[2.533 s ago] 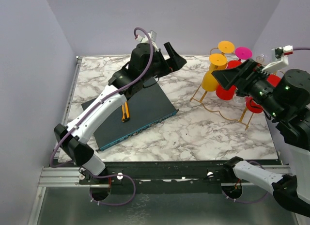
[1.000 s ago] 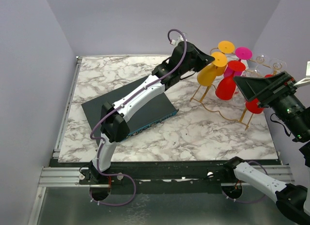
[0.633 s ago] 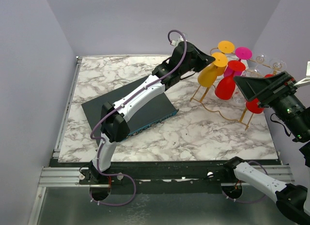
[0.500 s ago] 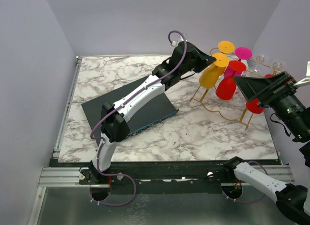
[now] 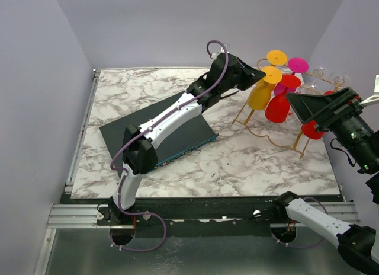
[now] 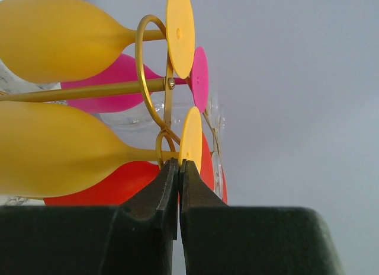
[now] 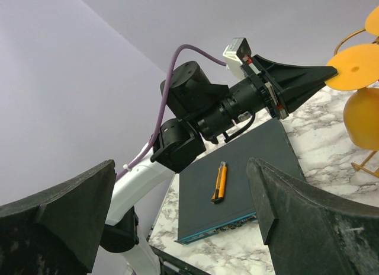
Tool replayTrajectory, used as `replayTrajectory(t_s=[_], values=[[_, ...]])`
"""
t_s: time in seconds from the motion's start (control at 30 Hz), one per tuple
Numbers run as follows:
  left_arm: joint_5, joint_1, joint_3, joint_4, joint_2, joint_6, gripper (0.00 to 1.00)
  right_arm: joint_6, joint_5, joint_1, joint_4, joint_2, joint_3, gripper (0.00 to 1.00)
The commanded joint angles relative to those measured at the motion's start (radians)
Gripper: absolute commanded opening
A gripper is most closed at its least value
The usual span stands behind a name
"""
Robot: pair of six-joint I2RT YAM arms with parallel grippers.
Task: Take the wine glass off the wine glass rack
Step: Pick up the wine glass from the wine rack.
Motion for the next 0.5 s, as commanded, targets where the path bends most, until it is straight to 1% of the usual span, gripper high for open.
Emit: replayTrajectory(t_s=[0.0,0.23,0.47], values=[[0.053,-0.017,-0.019,0.046,-0.057,-0.012,0.0,0.005,0.027,0.0,-0.009,-0.01,-0.01,1.0],[0.025,-0.017,-0.071,0.064,-0.103,-0.013,0.0,0.004,0.031,0.0,-0.009,-0.014,-0.013,1.0],[0.027,-0.017,-0.102,0.069,-0.138,-0.015,0.0,0.001,0.039,0.0,-0.013,-0.015,-0.018,1.0]])
